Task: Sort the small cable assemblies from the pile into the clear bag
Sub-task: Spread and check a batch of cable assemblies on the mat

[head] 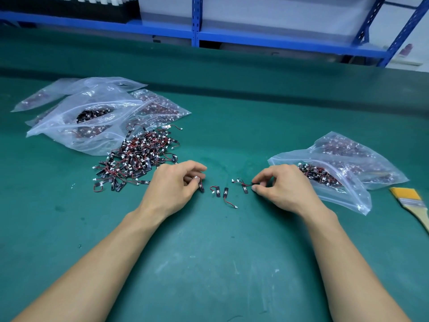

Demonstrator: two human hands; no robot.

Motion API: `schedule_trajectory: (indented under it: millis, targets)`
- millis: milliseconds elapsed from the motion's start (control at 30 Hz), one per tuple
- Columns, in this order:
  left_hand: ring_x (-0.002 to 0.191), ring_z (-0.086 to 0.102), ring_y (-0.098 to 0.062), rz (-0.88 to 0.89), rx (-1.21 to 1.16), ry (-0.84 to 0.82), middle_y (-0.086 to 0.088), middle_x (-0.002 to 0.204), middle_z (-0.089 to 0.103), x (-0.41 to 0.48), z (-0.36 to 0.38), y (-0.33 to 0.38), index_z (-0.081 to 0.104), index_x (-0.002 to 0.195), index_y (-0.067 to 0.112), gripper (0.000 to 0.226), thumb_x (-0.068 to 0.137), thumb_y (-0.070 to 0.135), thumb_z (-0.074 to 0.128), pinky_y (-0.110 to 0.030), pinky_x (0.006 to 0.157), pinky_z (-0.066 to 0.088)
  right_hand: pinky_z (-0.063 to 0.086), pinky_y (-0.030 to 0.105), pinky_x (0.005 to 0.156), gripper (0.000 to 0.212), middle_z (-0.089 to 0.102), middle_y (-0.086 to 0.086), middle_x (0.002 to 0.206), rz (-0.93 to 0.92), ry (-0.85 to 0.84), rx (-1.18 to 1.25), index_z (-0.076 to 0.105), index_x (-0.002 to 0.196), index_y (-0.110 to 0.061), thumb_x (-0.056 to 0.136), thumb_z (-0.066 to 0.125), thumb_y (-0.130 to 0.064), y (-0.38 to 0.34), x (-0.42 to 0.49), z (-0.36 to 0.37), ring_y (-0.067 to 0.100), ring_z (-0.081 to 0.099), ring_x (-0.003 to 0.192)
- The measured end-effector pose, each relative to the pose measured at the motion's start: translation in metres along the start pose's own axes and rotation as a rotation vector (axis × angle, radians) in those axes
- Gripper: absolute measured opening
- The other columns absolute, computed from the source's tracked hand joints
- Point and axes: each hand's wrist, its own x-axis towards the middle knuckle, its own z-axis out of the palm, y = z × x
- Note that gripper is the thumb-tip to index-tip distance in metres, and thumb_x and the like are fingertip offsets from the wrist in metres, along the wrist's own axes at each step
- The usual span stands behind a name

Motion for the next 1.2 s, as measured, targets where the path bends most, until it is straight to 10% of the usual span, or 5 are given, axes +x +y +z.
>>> schedule_trajectory:
  millis: [433, 767, 1200]
  targets:
    - [0.071, 0.066, -0.002, 0.039, 0.025, 0.054, 0.014, 0.08, 0.072, 0.0, 0.0, -0.003, 0.07, 0.083, 0.024, 0.017, 0.078, 0.01, 0.08, -0.032, 0.072, 0.056, 0.053, 0.031, 0.07, 0.009, 0.065, -0.024, 0.064, 0.016, -0.013, 0.025, 0.071, 0.072, -0.036, 0.078, 0.075, -0.041, 0.002, 0.0, 0.001, 0.0, 0.057, 0.063]
    - [0.12, 0.045, -0.021, -0.005, 0.663, 0.034, 0.011, 0.129, 0.062, 0.017, -0.027, -0.034, 0.064, 0.127, 0.031, 0.053, 0.081, 0.004, 0.062, -0.044, 0.098, 0.025, 0.054, 0.032, 0.07, 0.01, 0.064, -0.027, 0.066, 0.026, -0.004, 0.035, 0.072, 0.07, -0.036, 0.079, 0.073, -0.037, 0.002, 0.001, 0.002, 0.0, 0.058, 0.065]
    - [0.096, 0.053, -0.023, 0.206, 0.682, 0.13, 0.013, 0.09, 0.068, 0.038, -0.03, -0.042, 0.072, 0.09, 0.03, 0.003, 0.091, 0.03, 0.07, -0.041, 0.094, 0.023, 0.052, 0.032, 0.069, 0.018, 0.064, -0.026, 0.065, 0.034, 0.021, 0.047, 0.068, 0.066, -0.039, 0.084, 0.069, -0.041, 0.005, 0.004, 0.005, -0.001, 0.059, 0.07]
